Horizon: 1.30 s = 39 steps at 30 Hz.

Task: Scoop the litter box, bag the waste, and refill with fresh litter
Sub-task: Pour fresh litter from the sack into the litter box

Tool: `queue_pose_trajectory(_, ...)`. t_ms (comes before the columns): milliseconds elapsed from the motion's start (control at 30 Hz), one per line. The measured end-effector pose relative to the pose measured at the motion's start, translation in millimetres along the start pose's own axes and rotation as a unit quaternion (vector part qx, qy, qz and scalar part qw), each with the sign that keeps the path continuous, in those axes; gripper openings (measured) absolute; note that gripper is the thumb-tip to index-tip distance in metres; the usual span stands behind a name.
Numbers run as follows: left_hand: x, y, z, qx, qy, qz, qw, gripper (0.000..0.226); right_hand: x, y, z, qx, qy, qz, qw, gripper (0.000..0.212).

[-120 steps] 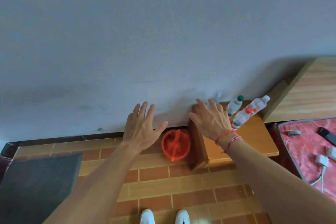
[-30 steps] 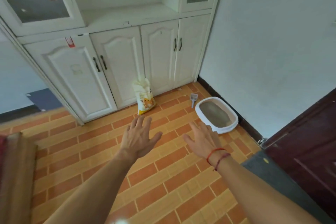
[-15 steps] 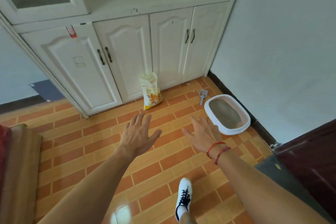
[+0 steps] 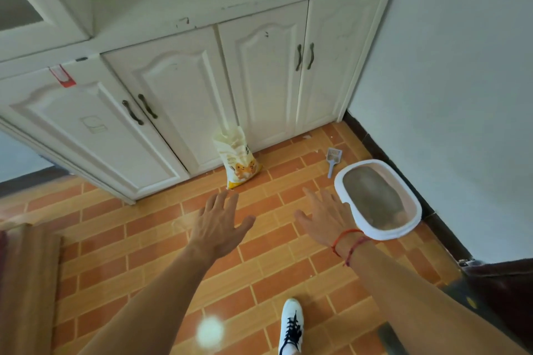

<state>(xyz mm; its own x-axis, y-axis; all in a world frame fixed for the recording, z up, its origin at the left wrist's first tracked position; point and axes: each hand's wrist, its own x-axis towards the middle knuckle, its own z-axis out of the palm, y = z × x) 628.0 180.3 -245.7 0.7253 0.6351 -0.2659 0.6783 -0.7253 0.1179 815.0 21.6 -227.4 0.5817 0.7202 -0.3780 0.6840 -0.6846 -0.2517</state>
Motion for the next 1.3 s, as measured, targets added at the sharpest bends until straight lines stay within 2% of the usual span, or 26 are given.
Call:
queue_pose_trajectory(333, 117.0, 16.7, -10.8, -0.03, -0.013, 0.0, 0.999, 0.098, 116.8, 22.0, -29.0, -0.01, -0.014, -0.009, 1.0, 0.063)
queue_pose_trajectory(833, 317.8, -37.9, 23.9, -0.084, -0.075, -0.003, 0.994, 0.095, 323.5, -2.4, -17.5, -0.028, -0.059, 0.0, 0.998, 0.065)
queue_pose_trajectory(1100, 377.4, -49.8, 41.1, -0.093, -0.1, -0.03, 0.99, 0.097, 402.7, -21.1, -10.7, 0.008, -0.074, -0.002, 0.997, 0.07)
queue_pose_trajectory(1300, 403.0, -61.6, 59.9, -0.144, -0.097, -0.102, 0.98, 0.096, 453.6, -38.7, -9.7, 0.034, -0.103, -0.005, 0.994, 0.069)
